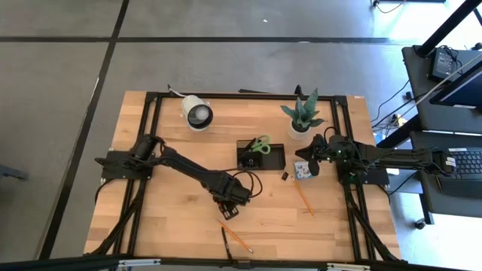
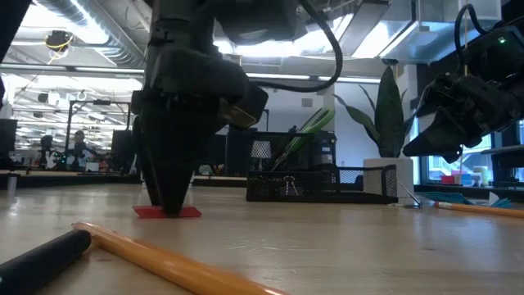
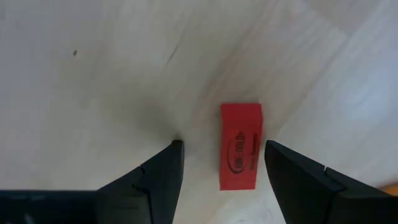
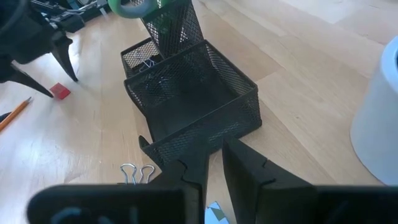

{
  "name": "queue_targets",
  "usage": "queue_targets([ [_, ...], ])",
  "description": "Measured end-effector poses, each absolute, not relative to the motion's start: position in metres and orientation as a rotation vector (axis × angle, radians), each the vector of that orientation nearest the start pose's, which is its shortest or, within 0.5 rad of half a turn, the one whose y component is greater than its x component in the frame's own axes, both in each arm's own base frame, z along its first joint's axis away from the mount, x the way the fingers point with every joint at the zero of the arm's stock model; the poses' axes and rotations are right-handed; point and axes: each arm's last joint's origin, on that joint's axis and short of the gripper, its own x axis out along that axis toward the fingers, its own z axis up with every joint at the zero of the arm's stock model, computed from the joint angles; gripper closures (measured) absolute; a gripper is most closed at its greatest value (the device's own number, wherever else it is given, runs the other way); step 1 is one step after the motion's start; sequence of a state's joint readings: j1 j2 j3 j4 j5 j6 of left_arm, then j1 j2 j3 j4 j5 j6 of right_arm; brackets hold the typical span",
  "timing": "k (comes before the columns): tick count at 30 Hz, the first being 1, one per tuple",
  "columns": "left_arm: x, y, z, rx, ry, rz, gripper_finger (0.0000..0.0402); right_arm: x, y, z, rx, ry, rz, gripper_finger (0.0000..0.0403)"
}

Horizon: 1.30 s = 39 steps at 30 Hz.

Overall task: Pick and place office supplies into organizer
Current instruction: Put the red eraser in the desk organizer

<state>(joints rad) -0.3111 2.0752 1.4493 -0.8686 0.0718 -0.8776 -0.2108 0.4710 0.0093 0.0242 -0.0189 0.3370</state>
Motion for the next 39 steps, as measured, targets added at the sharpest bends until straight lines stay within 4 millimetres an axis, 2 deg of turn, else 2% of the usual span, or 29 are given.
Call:
queue_targets([
  [25,0.3718,-0.1211,0.1467,-0.485,1.423,0.377,0.0186,0.1159,-0.0242,0.1268,0.376,0.402,-0.260,0.0352],
  [31,0.3700,-0.1249,0.1431,-0.409,1.455,0.327,0.0215,0.1159,-0.0242,0.1268,0.372,0.403,-0.259,0.0352],
  [39,0.3698,-0.1206,0.1420,-0.410,1.471,0.340,0.0280,0.1159,-0.0242,0.1269,0.367,0.403,-0.258,0.0352],
])
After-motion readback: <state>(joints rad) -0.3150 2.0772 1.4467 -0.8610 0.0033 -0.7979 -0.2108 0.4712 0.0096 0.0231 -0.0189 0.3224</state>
